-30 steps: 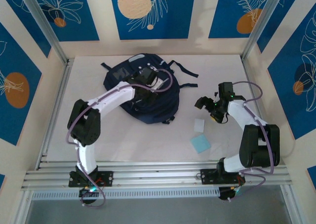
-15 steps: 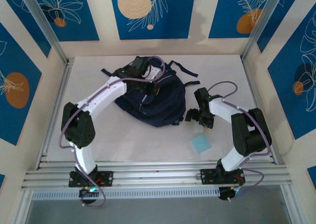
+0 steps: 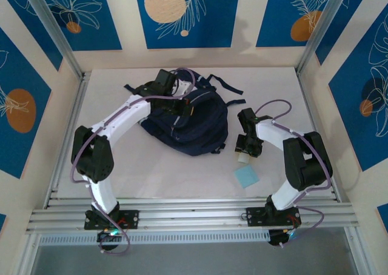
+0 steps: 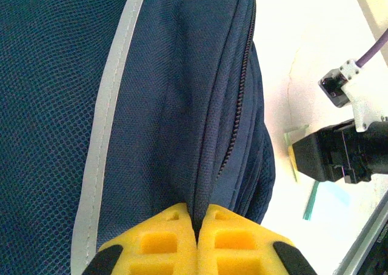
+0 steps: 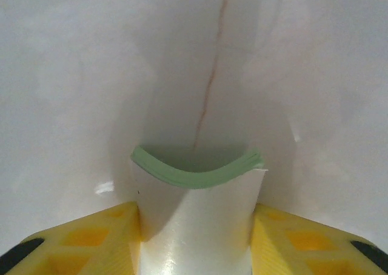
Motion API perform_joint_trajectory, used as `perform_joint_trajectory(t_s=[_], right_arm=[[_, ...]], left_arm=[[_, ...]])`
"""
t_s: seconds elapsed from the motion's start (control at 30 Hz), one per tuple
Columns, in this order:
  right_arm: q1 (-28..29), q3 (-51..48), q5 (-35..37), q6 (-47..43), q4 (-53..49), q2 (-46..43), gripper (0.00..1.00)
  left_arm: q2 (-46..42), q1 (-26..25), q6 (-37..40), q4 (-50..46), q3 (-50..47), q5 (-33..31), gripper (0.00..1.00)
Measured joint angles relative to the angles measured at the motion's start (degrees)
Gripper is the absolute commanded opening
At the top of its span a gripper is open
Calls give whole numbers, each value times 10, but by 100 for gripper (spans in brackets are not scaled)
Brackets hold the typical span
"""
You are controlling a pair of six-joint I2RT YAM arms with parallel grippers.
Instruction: Pack the student bag
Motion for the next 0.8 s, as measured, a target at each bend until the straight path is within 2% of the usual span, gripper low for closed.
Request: perform_joint_trajectory(t_s=[0.17,0.4,0.67,0.73,0.8], right_arm=[[-5,18,-41,-4,-19,-55,47],[3,132,-134,5,9,-71,47],[34,256,-205,69,108,52,47],[40,275,-219,83,122,87,53],[44,290,-233,96,136,117,65]], left_arm=[[-1,5,-8,11,-8,13,0],[-1,7,-12,14,-9,20,0],[-1,9,-33,39,-21,37,0],[-1,10,-42,50,-27,43,0],[-1,10,-50,60,-33,46,0]])
